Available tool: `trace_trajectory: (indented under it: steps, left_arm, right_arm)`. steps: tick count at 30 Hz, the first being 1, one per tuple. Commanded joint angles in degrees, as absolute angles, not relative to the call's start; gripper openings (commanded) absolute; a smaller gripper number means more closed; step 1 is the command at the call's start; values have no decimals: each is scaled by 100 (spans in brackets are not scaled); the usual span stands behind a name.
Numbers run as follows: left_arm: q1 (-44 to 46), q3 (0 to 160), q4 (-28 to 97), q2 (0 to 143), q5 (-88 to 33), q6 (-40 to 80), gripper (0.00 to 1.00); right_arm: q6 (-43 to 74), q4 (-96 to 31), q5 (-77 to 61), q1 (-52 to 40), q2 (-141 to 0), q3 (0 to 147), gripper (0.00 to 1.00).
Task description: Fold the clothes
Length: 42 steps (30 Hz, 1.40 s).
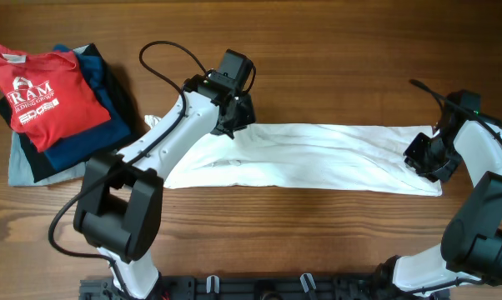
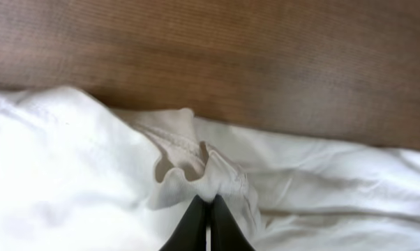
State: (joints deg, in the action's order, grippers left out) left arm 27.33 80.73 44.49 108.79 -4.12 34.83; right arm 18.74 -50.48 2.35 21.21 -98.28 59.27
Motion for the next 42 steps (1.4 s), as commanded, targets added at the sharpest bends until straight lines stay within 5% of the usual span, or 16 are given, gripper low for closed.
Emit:
trace_trajectory:
  steps: [1,19,42]
  left_arm:
    - [2827,8058,4853,10801,-314,3479,4]
    - [4285,8058,5365,10801,-132,3374,4]
    - [3693,8058,5155,10801,847,3393,5]
  right_arm:
    - [1809,-5037,154,2139,-9815,5911,32]
    - [1809,-5041,134,2139,-9815,5911,33]
    - [1809,-5054,115,2139,-9815,5911,32]
